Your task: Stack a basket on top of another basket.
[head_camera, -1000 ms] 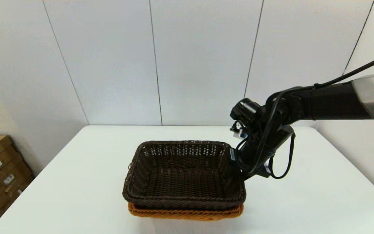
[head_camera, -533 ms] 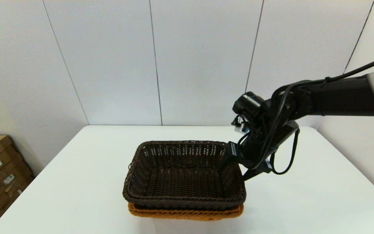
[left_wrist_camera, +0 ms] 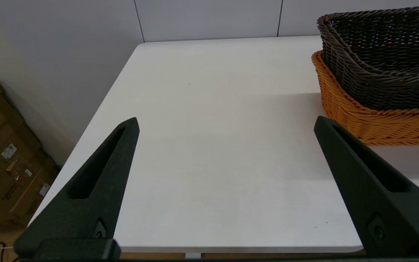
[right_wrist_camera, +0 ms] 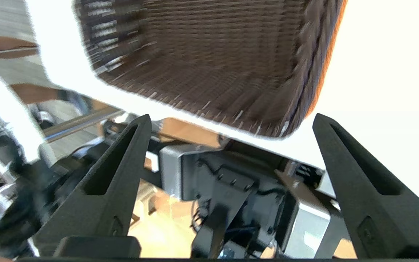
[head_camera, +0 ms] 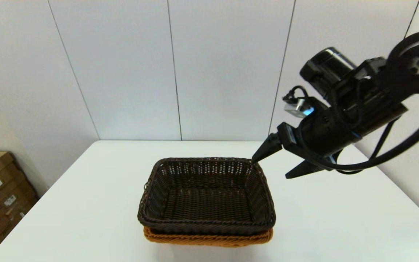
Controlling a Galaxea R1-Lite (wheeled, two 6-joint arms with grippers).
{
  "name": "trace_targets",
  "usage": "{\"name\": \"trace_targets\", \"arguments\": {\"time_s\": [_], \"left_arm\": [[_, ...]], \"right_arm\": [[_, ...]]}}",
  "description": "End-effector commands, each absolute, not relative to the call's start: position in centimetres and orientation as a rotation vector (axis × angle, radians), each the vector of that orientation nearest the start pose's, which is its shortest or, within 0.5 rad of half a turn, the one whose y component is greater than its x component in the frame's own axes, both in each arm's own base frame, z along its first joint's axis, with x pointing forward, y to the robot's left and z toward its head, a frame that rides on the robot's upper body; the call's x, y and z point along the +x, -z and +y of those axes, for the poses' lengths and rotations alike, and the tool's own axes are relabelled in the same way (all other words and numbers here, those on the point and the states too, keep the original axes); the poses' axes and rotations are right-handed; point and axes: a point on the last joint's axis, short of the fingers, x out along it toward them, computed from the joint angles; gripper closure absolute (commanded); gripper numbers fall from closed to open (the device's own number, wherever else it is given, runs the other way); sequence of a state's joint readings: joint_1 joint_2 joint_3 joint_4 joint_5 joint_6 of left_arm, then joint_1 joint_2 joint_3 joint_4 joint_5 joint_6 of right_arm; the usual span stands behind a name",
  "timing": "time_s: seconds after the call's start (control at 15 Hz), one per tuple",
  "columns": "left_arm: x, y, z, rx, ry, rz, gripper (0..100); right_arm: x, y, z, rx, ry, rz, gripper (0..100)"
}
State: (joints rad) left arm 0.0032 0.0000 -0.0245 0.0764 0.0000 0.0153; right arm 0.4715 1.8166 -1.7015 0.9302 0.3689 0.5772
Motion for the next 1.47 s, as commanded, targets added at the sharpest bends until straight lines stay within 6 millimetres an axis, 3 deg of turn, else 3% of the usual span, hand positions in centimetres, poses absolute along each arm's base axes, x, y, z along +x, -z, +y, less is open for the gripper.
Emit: {"name": "trace_targets", "arguments": {"time_s": [0.07, 0.4, 0.6, 0.8, 1.13, 1.47], "left_arm": [[-2.5, -7.4, 0.0, 0.015, -0.004, 0.052, 0], [-2.5, -7.4, 0.0, 0.015, -0.004, 0.052, 0], [-2.5, -7.4, 0.0, 0.015, -0.003, 0.052, 0], [-2.5, -7.4, 0.0, 0.015, -0.003, 0.052, 0], [-2.5, -7.4, 0.0, 0.015, -0.003, 0.052, 0], [-2.5, -7.4, 0.0, 0.015, -0.004, 0.052, 0]], "right_arm": [[19.3, -32.1, 9.1, 0.512, -0.46, 1.048, 0], [11.0, -33.5, 3.9, 0.581, -0.399, 0.861, 0], [5.2, -32.0, 1.7, 0.618, -0.324, 0.753, 0], [0.0, -28.8, 0.8, 0.617, -0.303, 0.684, 0], [-5.5, -24.3, 0.6, 0.628, -0.248, 0.521, 0], [-8.7, -21.1, 0.5, 0.612, -0.276, 0.418, 0]]}}
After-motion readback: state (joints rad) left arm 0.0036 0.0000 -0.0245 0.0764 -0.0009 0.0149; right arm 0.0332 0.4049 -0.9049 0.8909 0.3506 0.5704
